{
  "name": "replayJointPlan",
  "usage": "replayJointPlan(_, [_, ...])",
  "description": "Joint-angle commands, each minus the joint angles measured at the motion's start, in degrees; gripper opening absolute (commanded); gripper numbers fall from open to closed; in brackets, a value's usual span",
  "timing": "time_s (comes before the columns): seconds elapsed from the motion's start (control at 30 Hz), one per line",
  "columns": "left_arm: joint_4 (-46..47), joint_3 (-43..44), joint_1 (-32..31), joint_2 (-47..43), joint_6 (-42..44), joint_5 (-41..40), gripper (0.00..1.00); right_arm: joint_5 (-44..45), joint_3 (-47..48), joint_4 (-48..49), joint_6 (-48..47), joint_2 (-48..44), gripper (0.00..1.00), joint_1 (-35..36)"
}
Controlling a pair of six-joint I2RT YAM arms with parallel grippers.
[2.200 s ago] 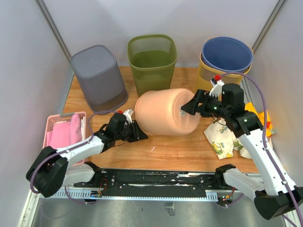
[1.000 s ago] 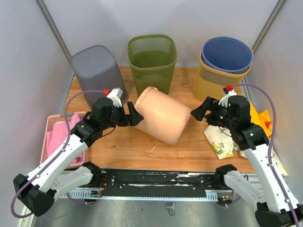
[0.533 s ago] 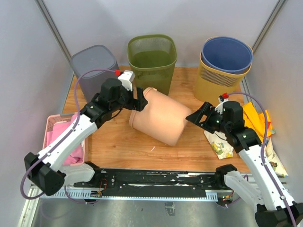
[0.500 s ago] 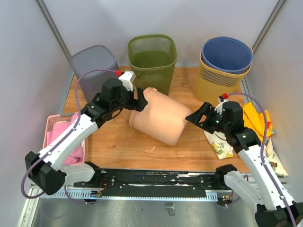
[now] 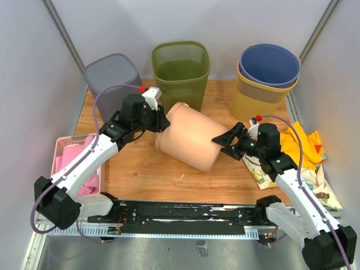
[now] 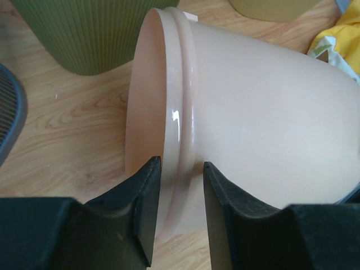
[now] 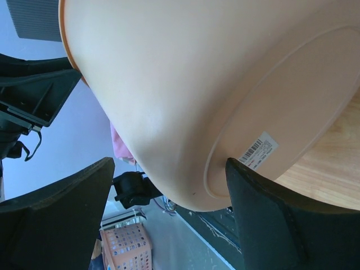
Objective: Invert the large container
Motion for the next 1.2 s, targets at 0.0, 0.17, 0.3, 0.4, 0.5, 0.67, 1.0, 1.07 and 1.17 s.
replayJointPlan(0.0, [1.88, -1.65, 0.64, 0.95, -0.41, 3.45, 0.35, -5.20, 1.97, 5.80, 1.34, 1.15, 0.81, -0.63])
replayJointPlan(0.17, [4.33, -3.51, 0.73, 2.40, -1.79, 6.60, 0.29, -6.89, 3.03, 7.15, 0.78, 0.24, 0.80, -0.40])
replayJointPlan(0.3, [6.79, -5.40, 0.73, 3.29, -3.77, 9.45, 0.22, -8.13, 5.79, 6.73, -0.15, -1.01, 0.80, -0.24])
replayJointPlan(0.4, [9.15, -6.87, 0.72, 3.87, -5.46, 11.66, 0.20, -8.68, 7.88, 5.90, -1.24, -1.45, 0.80, -0.07])
replayJointPlan(0.5, [10.67, -7.96, 0.73, 4.67, -6.78, 13.26, 0.19, -9.45, 9.47, 5.75, -1.51, -1.25, 0.80, 0.23])
replayJointPlan(0.67, [12.87, -9.54, 0.73, 5.70, -8.23, 14.76, 0.19, -9.80, 11.80, 5.90, -1.64, -1.14, 0.79, 1.07])
replayJointPlan(1.0, [18.94, -13.54, 0.56, 7.00, -13.26, 19.46, 0.18, -8.27, 19.01, 3.71, -5.11, 1.06, 0.79, 3.26])
replayJointPlan(1.07, [20.60, -14.87, 0.33, 6.53, -14.65, 19.58, 0.18, -7.45, 20.04, 3.86, -5.95, 2.24, 0.79, 4.17])
replayJointPlan(1.17, [22.80, -16.95, -0.86, 6.49, -16.49, 19.14, 0.20, -5.41, 21.57, 3.44, -8.44, 4.60, 0.79, 6.33])
